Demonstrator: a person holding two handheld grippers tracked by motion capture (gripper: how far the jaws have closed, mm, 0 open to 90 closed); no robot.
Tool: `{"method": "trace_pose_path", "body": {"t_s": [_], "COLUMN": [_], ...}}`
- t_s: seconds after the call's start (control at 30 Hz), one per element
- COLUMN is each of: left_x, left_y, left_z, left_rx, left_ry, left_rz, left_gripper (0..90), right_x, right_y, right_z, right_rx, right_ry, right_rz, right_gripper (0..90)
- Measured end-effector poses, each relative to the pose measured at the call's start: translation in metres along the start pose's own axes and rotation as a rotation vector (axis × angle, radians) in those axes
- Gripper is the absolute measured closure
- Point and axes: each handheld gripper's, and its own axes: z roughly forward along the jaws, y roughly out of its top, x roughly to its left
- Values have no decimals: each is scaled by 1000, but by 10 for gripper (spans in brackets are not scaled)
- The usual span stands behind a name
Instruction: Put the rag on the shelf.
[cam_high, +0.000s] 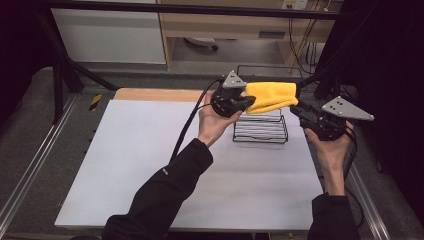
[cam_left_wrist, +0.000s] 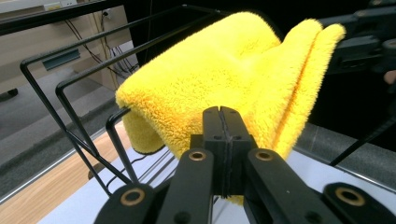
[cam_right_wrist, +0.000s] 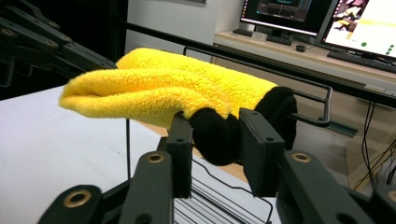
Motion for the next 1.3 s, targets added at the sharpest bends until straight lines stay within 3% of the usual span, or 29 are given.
{"method": "trace_pose_path", "body": {"t_s": [0.23,0.4,0.5,0.63,0.87,1.1,1.3], "left_x": [2,2,4,4,6,8,8], "left_y": [-7,-13,-17,-23,-30,-35,-42], "left_z": [9,15,19,24,27,23,4], "left_rx": [9,17,34,37,37,35,58], "left_ry": [15,23,31,32,41,29,29], "left_rz": [9,18,19,16,23,11,28], "left_gripper": [900,900,900,900,900,895,789], "right_x": [4,5,7,7,2,1,7], "right_y": [8,16,19,9,-23,-29,-23], "right_z": [-10,-9,-4,12,36,36,22], "right_rx": [0,-35,-27,65,139,132,104], "right_ry": [24,25,44,38,-2,0,38], "right_rz": [10,37,60,103,156,160,157], "right_gripper": [513,514,657,823,872,835,709]}}
